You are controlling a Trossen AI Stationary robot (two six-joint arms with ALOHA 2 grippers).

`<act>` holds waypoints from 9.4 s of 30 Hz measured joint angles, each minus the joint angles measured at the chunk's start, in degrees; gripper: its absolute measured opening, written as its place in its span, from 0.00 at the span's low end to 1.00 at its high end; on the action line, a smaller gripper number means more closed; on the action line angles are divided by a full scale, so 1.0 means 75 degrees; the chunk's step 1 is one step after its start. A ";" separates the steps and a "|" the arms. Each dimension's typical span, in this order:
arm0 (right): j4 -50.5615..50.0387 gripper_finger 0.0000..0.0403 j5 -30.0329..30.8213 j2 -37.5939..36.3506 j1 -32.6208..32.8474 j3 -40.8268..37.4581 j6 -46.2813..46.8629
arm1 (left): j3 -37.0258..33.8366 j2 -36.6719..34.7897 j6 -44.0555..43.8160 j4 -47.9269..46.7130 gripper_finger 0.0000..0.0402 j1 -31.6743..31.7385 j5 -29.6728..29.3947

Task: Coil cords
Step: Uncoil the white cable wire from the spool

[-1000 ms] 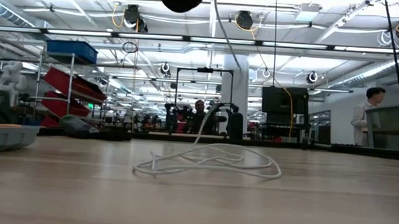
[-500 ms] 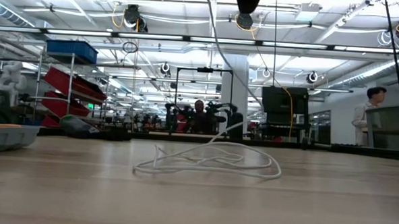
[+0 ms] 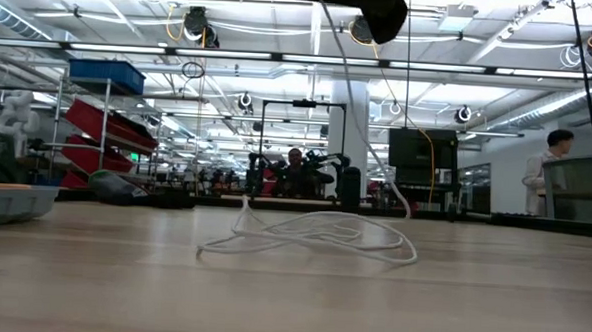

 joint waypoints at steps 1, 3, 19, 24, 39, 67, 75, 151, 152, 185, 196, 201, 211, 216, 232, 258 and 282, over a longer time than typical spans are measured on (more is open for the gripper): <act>-0.0129 0.00 -0.0004 -0.0039 -0.0012 0.0000 0.0061 | 0.0000 -0.0007 -0.0001 0.0033 0.00 -0.0029 -0.0001; -0.0431 0.00 0.0007 -0.0160 -0.0027 0.0000 0.0211 | 0.0000 -0.0015 0.0002 0.0052 0.00 -0.0087 -0.0001; -0.2651 0.10 -0.0094 -0.1165 0.0069 0.0000 0.1139 | 0.0000 -0.0367 0.0185 0.0458 0.00 -0.0693 0.0215; -0.3303 0.28 -0.0259 -0.1603 0.0401 0.0000 0.1422 | 0.0000 -0.0367 0.0142 0.0440 0.00 -0.0891 0.0784; -0.0598 0.48 0.0574 -0.1661 0.1191 0.0003 -0.0174 | 0.0000 -0.0486 0.0118 -0.0095 0.00 -0.0812 0.1035; 0.2742 0.16 0.1988 0.0363 0.0613 0.0000 -0.1373 | 0.0000 -0.0454 -0.0278 -0.0159 0.00 -0.1035 0.1124; 0.2466 0.01 0.2037 0.0262 0.0658 -0.0003 -0.1570 | 0.0000 -0.0454 -0.0243 -0.0193 0.00 -0.1033 0.1121; 0.3702 0.42 0.1249 0.0536 0.0235 -0.0003 -0.1506 | 0.0000 -0.0577 0.0182 -0.0086 0.00 -0.1169 -0.0269; 0.4030 0.42 0.1242 0.0668 0.0192 -0.0001 -0.1563 | 0.0000 -0.0577 0.0179 -0.0083 0.00 -0.1169 -0.0269; 0.5148 0.19 0.1406 0.1365 0.0147 -0.0003 -0.1874 | 0.0000 -0.0577 0.0123 -0.0090 0.00 -0.1184 -0.0071; 0.5331 0.13 0.1037 0.1365 0.0002 -0.0003 -0.1763 | 0.0000 -0.0577 -0.0074 -0.0092 0.00 -0.1204 -0.0074; 0.5285 0.02 0.1236 0.1365 0.0018 -0.0003 -0.1691 | 0.0000 -0.0577 -0.0040 -0.0092 0.00 -0.1204 -0.0040; 0.4400 0.00 0.1991 0.0922 0.0360 -0.0003 -0.1533 | 0.0000 -0.0577 -0.0007 -0.0101 0.00 -0.1204 0.0344; 0.3108 0.00 0.2624 0.0296 0.0688 -0.0003 -0.1250 | 0.0000 -0.0577 0.0243 -0.0105 0.00 -0.1222 0.0567; 0.2400 0.00 0.1894 -0.0969 0.0873 -0.0002 -0.1137 | 0.0000 -0.0577 0.0958 -0.0785 0.00 -0.1175 -0.0099; 0.3545 0.00 0.0567 0.0311 0.0432 -0.0003 -0.0556 | 0.0003 -0.0524 0.1597 -0.0695 0.00 -0.0457 -0.0304; 0.0187 0.16 0.1037 0.0148 0.0584 -0.0003 0.0912 | 0.0003 -0.0521 0.1996 0.0255 0.00 -0.1276 -0.0301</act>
